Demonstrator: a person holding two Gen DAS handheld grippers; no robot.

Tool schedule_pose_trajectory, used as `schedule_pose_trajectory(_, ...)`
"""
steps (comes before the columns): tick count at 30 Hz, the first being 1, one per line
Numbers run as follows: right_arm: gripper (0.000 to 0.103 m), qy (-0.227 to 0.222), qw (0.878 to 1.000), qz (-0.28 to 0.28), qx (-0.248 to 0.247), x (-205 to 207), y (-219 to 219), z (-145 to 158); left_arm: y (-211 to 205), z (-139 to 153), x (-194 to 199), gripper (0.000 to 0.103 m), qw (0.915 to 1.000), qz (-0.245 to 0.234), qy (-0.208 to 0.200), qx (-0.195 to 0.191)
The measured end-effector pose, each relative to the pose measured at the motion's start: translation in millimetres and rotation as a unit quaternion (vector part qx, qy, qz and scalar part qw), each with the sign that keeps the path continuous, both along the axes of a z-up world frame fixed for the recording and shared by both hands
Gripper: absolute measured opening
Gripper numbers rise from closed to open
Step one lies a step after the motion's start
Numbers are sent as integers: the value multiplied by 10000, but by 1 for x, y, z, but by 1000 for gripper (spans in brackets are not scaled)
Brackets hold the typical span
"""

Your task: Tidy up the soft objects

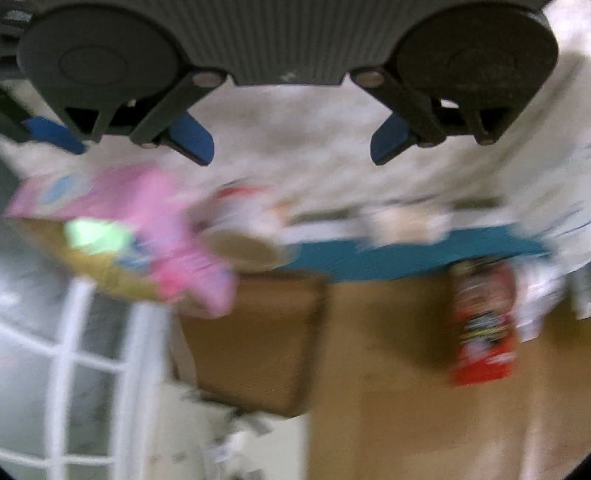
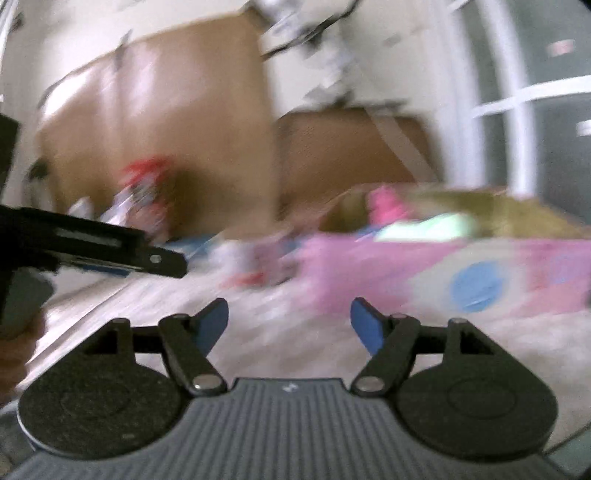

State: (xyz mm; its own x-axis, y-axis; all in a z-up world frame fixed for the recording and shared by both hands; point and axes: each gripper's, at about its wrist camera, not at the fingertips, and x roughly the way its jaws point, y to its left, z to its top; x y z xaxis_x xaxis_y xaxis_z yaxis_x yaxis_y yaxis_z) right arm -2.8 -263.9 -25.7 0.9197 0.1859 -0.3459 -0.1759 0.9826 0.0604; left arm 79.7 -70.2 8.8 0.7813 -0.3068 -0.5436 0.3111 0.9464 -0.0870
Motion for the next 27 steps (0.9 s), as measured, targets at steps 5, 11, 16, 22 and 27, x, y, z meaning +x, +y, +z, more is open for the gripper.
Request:
schedule_pose_trajectory(5, 74, 689, 9951, 579, -399, 19, 48, -7, 38, -24, 16, 95, 9951, 855, 232, 448)
schedule_pose_trajectory(11, 77, 864, 9929, 593, -556, 28, 76, -10, 50, -26, 23, 97, 9948, 965, 312, 124)
schedule_pose_trajectory(16, 78, 901, 9933, 431, -578, 29, 82, -11, 53, -26, 21, 98, 9951, 940, 295, 40)
schedule_pose_trajectory(22, 79, 917, 9937, 307, -560, 31, 85, -13, 58, -28, 18, 98, 9952, 931, 279, -79)
schedule_pose_trajectory(27, 82, 975, 9934, 229, -568, 36, 86, -12, 59, -27, 17, 98, 9952, 929, 268, -144)
